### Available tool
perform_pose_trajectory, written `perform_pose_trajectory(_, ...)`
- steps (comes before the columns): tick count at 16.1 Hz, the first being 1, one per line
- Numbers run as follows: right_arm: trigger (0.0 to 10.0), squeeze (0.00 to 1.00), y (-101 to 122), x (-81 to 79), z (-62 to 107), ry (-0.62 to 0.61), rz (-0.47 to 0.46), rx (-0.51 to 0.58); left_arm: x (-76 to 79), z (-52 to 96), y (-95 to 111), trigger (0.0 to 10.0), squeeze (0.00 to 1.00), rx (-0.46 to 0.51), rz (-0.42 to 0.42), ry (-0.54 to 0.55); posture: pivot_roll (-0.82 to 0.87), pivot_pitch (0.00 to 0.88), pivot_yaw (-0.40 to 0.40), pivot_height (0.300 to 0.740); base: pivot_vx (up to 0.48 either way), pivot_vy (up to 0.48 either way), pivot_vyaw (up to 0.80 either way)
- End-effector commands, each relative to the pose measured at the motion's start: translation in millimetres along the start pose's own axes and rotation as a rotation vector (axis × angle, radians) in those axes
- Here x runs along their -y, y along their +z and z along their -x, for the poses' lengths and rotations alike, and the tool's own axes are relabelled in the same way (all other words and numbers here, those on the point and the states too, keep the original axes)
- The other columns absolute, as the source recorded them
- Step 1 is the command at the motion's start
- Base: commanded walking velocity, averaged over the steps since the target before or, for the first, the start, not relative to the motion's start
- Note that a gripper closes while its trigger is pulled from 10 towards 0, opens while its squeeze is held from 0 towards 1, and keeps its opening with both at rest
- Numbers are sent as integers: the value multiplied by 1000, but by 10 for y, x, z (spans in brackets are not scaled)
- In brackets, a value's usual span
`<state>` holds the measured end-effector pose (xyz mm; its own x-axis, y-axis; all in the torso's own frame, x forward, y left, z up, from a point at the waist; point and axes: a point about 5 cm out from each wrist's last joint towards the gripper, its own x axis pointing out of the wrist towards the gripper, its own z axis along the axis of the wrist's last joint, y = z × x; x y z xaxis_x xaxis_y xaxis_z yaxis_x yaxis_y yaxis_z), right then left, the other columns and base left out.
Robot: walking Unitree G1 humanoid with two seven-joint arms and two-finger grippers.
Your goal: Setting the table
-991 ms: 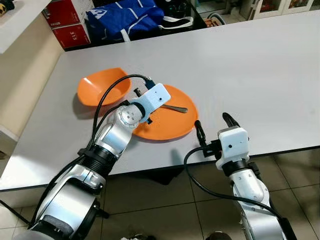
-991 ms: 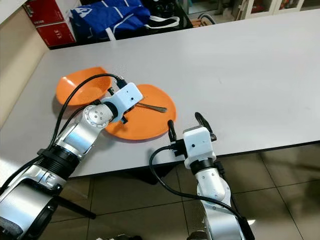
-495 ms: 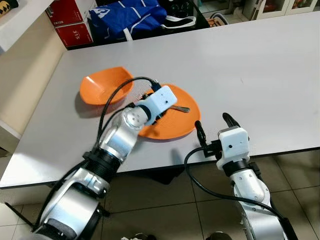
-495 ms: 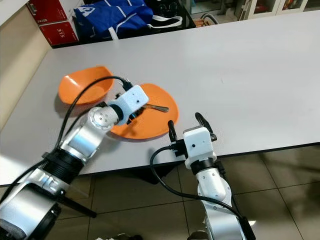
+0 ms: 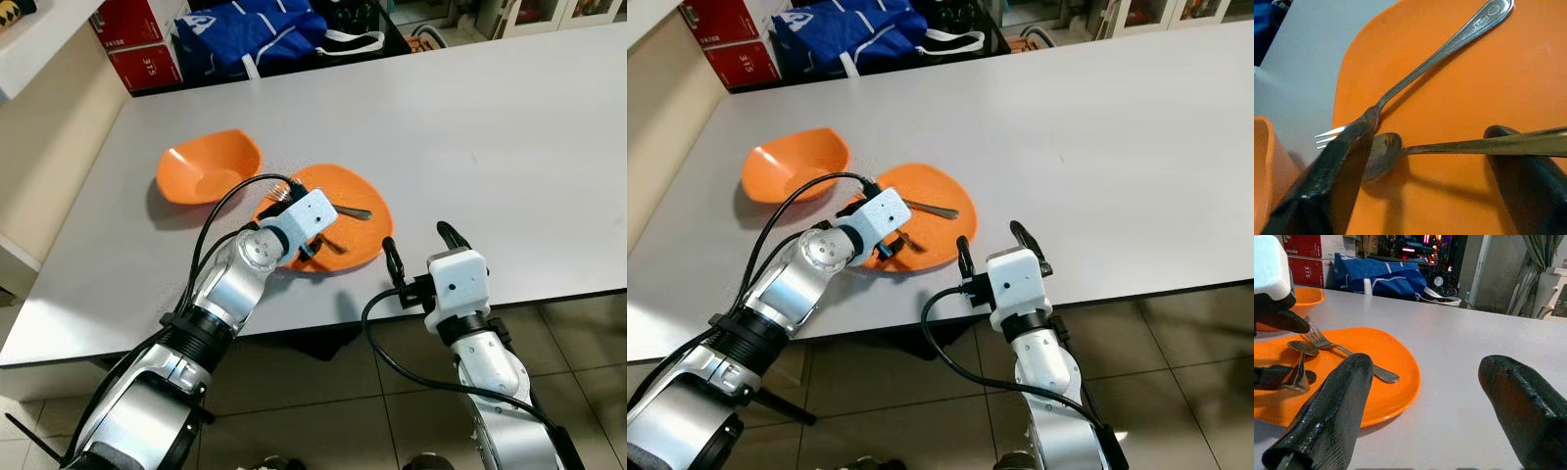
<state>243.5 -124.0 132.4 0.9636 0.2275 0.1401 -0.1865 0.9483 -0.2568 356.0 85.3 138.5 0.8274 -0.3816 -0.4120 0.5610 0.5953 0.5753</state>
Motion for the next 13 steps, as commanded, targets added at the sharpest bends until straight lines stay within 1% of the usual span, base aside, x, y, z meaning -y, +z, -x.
perform_pose_trajectory(1, 10000, 0, 23, -17, 17, 8, -5, 3, -57, 11, -30, 10000, 1000, -11, -12, 21, -217, 97, 156, 740, 0, 0, 0)
perform_pose_trajectory(13, 10000, 0, 23, -17, 17, 8, -5, 3, -57, 11, -30, 10000, 1000, -11, -12, 21, -217, 97, 156, 740, 0, 0, 0)
